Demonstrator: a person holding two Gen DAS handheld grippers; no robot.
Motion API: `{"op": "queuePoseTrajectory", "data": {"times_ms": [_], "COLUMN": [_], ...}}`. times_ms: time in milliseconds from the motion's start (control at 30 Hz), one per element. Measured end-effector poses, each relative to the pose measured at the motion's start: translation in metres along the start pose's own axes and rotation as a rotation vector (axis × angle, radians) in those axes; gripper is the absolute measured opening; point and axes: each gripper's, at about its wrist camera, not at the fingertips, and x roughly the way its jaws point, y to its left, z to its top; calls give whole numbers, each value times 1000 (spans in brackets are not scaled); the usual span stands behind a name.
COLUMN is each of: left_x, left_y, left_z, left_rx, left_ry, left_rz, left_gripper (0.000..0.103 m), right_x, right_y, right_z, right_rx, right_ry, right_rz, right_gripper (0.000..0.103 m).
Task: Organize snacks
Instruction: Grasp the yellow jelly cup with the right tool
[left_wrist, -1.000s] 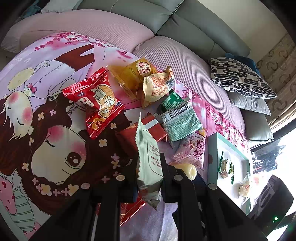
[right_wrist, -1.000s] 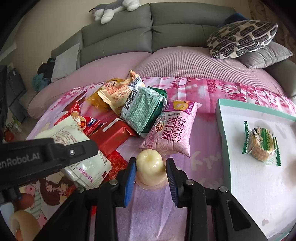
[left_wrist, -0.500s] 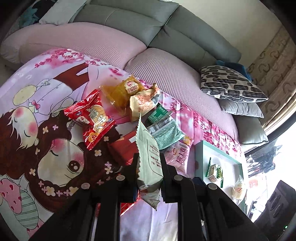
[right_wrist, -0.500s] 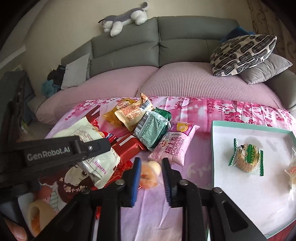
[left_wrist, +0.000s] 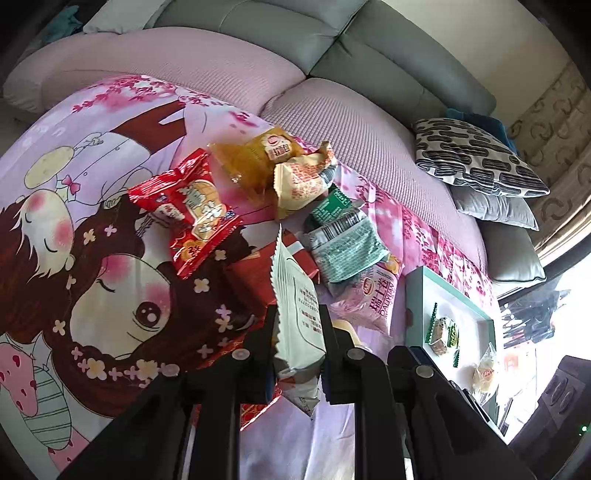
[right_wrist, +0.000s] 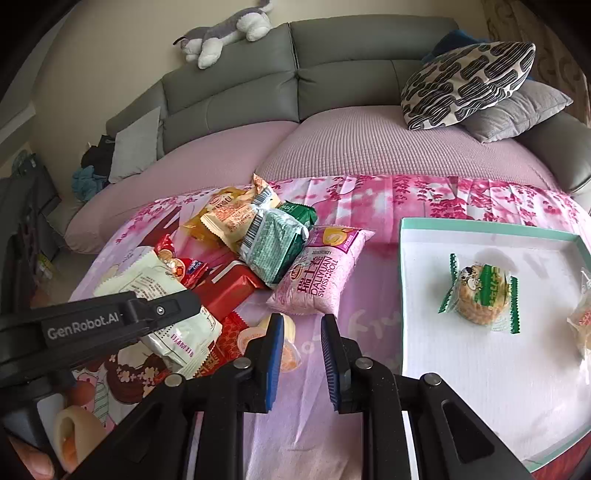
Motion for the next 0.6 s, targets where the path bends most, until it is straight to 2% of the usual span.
{"op": "queuePoseTrajectory", "data": {"times_ms": [167, 267, 300, 433, 600], "left_x": [2, 3, 3, 4, 6], "left_y": [4, 6, 7, 10, 12], "left_z": [0, 1, 1, 0, 0], "left_rx": [-13, -19, -20, -27, -32], "left_ry": [11, 18, 18, 24, 31], "left_rz": [3, 2, 2, 6, 8], "left_gripper": [19, 19, 19, 19, 19], "right_x": [10, 19, 21, 25, 37], "right_y": [3, 5, 6, 11, 21], "right_z": [-3, -5, -6, -8, -13], "right_rx": [13, 13, 14, 4, -31], "right_ry": [33, 62, 64, 64, 73], "right_rz": [25, 21, 24, 24, -25], "right_gripper": [28, 48, 59, 60, 60]}}
